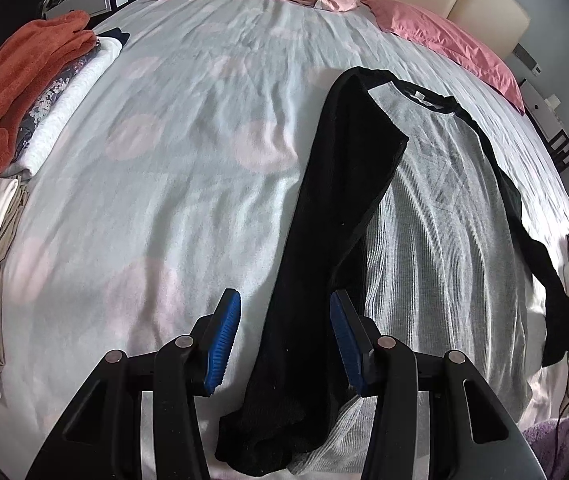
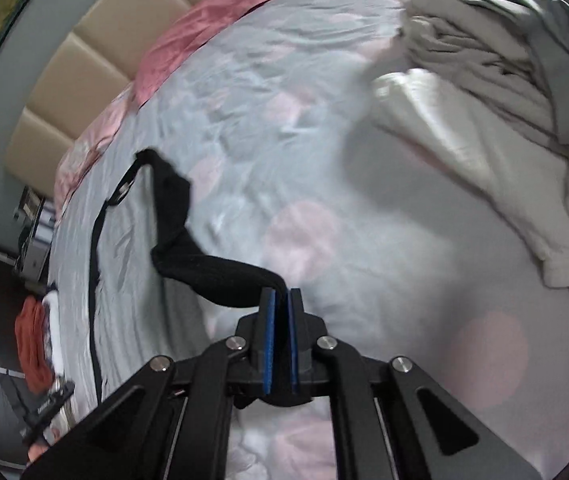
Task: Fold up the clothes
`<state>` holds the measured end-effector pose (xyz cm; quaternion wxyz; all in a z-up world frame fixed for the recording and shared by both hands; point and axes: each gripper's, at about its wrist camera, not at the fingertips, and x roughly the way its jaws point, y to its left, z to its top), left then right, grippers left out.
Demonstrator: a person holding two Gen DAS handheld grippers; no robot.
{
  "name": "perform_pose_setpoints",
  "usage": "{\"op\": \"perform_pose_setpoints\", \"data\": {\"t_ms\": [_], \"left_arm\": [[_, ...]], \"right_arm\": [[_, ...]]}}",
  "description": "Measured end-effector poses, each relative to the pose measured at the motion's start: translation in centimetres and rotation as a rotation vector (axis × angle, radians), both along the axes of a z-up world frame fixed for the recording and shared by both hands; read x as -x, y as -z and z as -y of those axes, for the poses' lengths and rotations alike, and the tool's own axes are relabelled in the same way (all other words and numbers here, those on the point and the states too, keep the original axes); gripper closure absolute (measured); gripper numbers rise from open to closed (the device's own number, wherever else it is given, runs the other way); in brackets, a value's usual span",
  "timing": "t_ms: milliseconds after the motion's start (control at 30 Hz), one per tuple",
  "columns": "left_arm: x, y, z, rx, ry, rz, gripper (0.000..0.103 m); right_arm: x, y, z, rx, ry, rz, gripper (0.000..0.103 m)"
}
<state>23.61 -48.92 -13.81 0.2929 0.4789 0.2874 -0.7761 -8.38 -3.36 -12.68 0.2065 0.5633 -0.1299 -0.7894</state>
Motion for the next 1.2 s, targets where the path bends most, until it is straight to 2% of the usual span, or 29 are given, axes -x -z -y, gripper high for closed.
{"op": "perform_pose_setpoints", "data": {"t_ms": [133, 167, 267, 433, 533, 600, 667, 833, 867, 967, 1067, 1167, 1200], "left_arm": [[0.5, 0.4, 0.1, -0.003, 0.009, 0.017, 0.055], [0.6, 0.5, 0.1, -0.003, 0.011, 0.021, 0.055], [0.8, 0.7, 0.1, 0.0, 0.014, 0.03, 0.055], [0.9, 0.9, 0.2, -0.001, 0.013, 0.039, 0.055], [0.9, 1.0, 0.2, -0.002, 0.012, 0.044, 0.055], [0.8, 0.9, 0.1, -0.003, 0.012, 0.042, 0.055], [0.7, 0.9, 0.2, -0.004, 0.011, 0.039, 0.055], [0.6, 1.1, 0.5, -0.018, -0.001, 0.04, 0.054], [0.6, 1.1, 0.5, -0.021, -0.002, 0.039, 0.054], [0.5, 1.1, 0.6, -0.026, -0.003, 0.037, 0.055], [0.5, 1.2, 0.6, -0.026, -0.001, 0.038, 0.054], [0.5, 1.2, 0.6, -0.028, -0.002, 0.039, 0.054], [0.5, 1.2, 0.6, -0.028, -0.003, 0.039, 0.054]], "right_arm": [[4.0, 2.5, -4.8, -0.107, 0.244, 0.004, 0.096], [4.5, 3.2, -5.7, -0.109, 0.279, 0.03, 0.094], [4.9, 4.6, -6.8, -0.043, 0.285, 0.08, 0.094], [2.6, 2.4, -3.4, 0.036, 0.116, 0.018, 0.09], [2.1, 2.4, -1.3, -0.017, 0.049, 0.015, 0.087], [2.2, 2.7, -0.7, -0.076, 0.039, 0.027, 0.086], [2.4, 3.6, -0.6, -0.087, 0.034, 0.073, 0.081], [2.7, 5.5, -1.7, -0.11, 0.093, 0.159, 0.08], [2.7, 5.6, -2.0, -0.106, 0.108, 0.164, 0.08], [2.3, 4.1, -2.2, -0.114, 0.121, 0.086, 0.08], [1.6, 3.2, -0.8, -0.091, 0.038, 0.071, 0.08], [1.0, 4.3, 1.8, -0.11, -0.089, 0.13, 0.08], [0.7, 4.9, 2.7, -0.147, -0.124, 0.152, 0.08]]}}
